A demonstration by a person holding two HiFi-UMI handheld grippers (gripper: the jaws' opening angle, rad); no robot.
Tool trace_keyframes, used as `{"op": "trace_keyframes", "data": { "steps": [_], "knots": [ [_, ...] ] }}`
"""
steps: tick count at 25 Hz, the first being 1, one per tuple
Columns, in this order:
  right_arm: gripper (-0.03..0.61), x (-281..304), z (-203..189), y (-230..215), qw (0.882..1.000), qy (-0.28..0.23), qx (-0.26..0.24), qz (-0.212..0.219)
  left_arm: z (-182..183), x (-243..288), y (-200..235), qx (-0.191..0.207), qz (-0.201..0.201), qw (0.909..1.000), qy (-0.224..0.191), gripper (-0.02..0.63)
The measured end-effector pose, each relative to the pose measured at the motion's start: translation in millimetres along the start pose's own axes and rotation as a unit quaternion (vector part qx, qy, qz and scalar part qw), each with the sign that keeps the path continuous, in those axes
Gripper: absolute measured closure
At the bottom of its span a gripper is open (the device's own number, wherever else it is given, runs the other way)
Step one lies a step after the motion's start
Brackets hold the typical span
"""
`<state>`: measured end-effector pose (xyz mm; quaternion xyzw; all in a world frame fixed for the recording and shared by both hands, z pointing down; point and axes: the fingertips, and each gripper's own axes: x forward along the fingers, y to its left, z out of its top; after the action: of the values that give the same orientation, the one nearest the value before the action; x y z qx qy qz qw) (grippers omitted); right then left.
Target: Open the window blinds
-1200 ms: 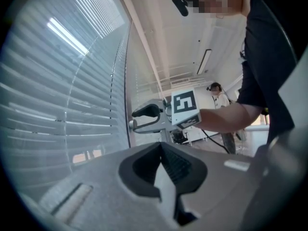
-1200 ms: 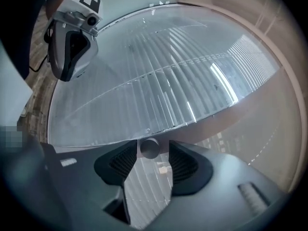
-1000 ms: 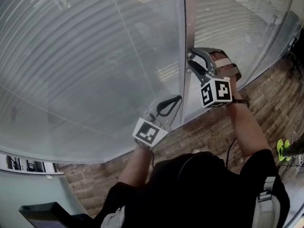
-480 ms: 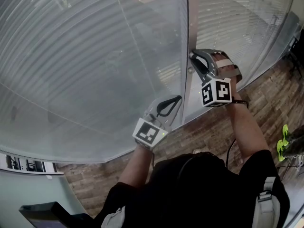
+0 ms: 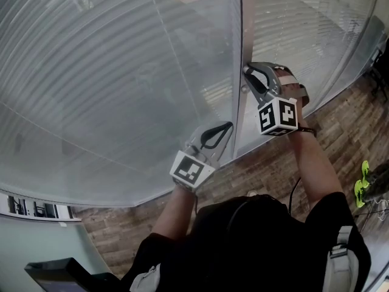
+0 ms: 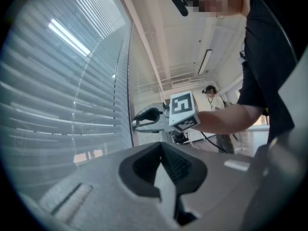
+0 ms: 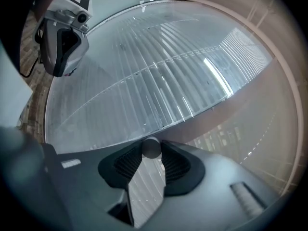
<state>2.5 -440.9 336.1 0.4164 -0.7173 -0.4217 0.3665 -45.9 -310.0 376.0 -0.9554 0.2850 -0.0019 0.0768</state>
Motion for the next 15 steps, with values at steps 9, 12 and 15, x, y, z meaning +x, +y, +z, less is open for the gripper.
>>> {"op": "trace_keyframes", "data": {
  "steps": [9, 12, 15],
  "knots": [
    [0.451, 0.0, 1.0, -2.7, 0.999, -0.006, 0.048, 0.000, -1.8, -4.0, 1.5, 0.001, 0.002, 1.0000, 0.008, 0.609],
    [0.451, -0.5, 0.7, -3.7, 0.996, -0.012, 0.086, 0.006, -1.3, -4.9, 1.5, 0.000, 0.003, 1.0000, 0.008, 0.609],
    [0.451, -0.4, 0.3, -5.9, 0.991, -0.020, 0.131, 0.012, -1.8, -5.7, 2.4, 0.003, 0.003, 1.0000, 0.009, 0.609]
  ]
}}
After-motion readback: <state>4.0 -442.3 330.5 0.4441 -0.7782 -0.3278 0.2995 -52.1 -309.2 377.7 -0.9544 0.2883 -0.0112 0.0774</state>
